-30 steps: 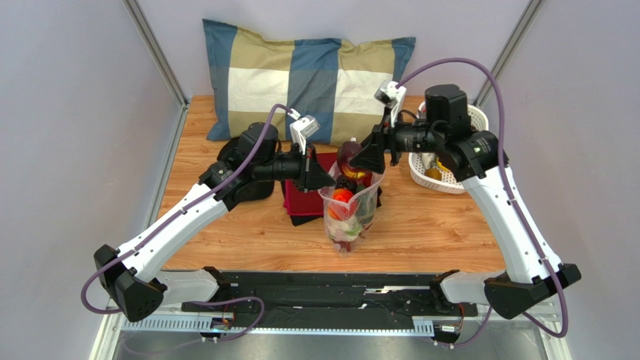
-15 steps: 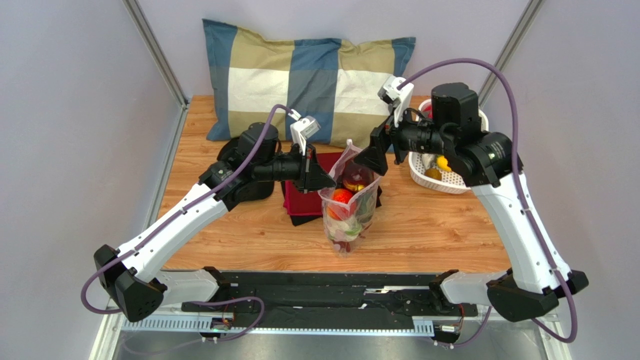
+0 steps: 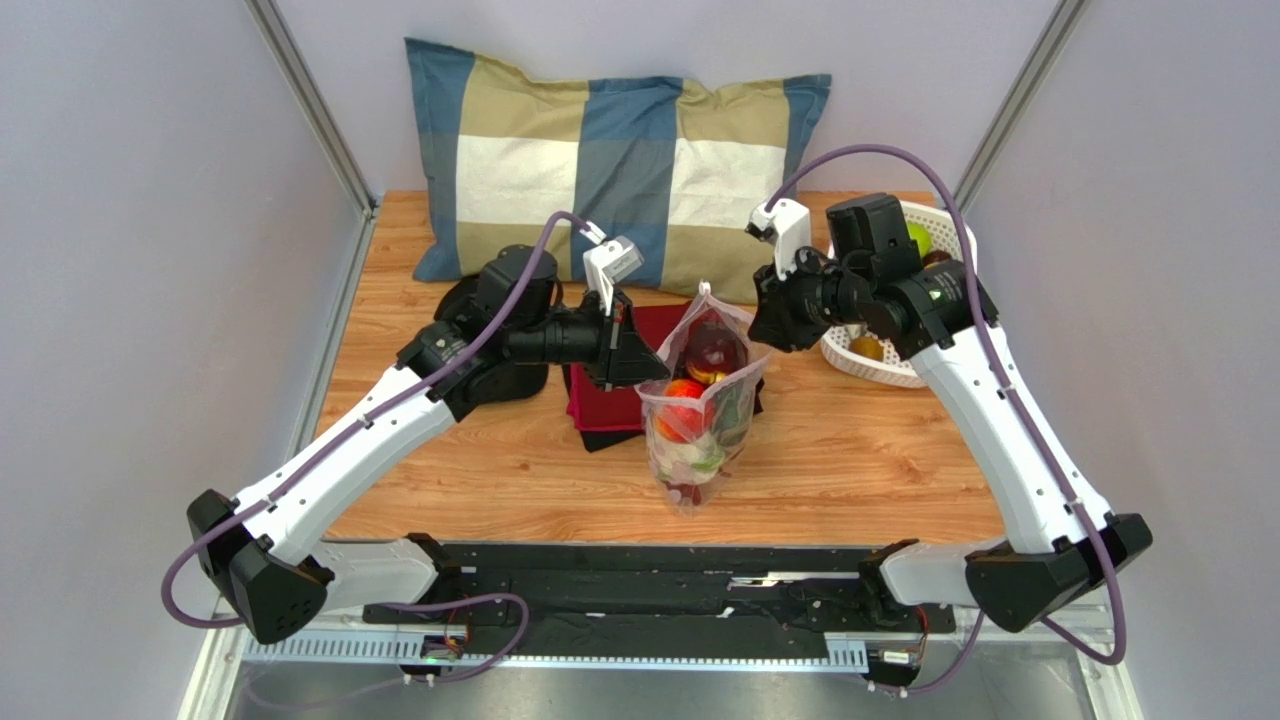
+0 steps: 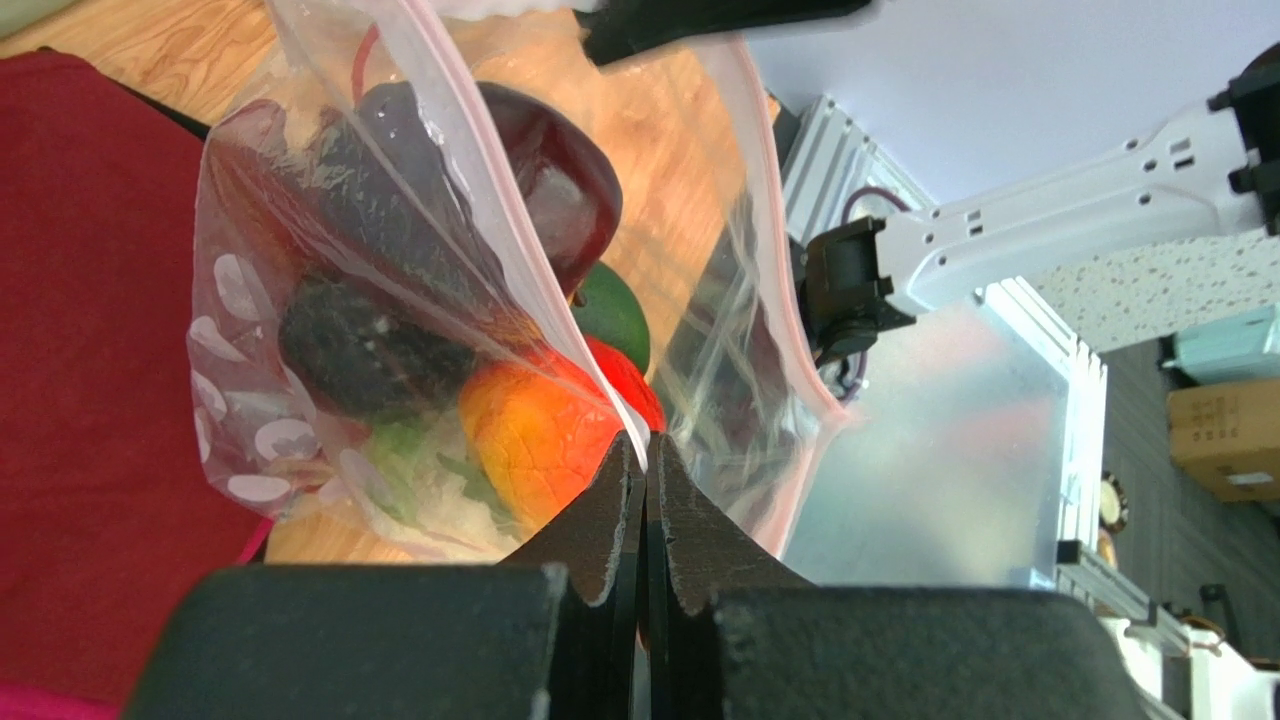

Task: Place the food in the zip-top bag and seal the zipper
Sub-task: Zip the zipper food storage bag at the center of the board.

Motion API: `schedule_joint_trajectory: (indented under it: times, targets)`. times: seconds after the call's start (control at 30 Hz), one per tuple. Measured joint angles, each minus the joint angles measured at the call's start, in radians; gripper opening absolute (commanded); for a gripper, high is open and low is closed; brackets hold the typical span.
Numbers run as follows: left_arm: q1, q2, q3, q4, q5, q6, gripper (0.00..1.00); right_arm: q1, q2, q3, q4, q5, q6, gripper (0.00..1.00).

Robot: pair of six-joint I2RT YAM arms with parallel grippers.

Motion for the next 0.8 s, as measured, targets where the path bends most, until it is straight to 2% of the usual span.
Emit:
schedule_joint_trajectory:
  times: [0.17,0.3,0.4,0.5,0.7,0.73,0.8]
  targets:
    - [0.0,0.011,0.06,-0.078,0.0,0.049,0.0,-0.035,-0.003,0.0,-0.012,-0.173,0.087,0.0]
    - [-0.001,0.076,0.183,-0.152,0.013,0.088,0.0,-0.029,-0.137,-0.124,0.139,-0.28,0.311,0.0]
    - [-0.006,0.134,0.274,-0.193,0.026,0.116,0.01,0.018,-0.242,-0.225,0.235,-0.298,0.468,0.0]
    - [-0.018,0.191,0.329,-0.214,0.043,0.13,0.06,0.078,-0.29,-0.296,0.317,-0.294,0.587,0.0]
    - [-0.043,0.249,0.336,-0.253,0.1,0.146,0.27,0.119,-0.305,-0.426,0.418,-0.224,0.753,0.0]
    - [-0.046,0.251,0.336,-0.254,0.118,0.145,0.34,0.12,-0.305,-0.435,0.425,-0.212,0.766,0.0]
    - [-0.05,0.249,0.336,-0.252,0.153,0.146,0.42,0.122,-0.315,-0.452,0.448,-0.18,0.793,0.0]
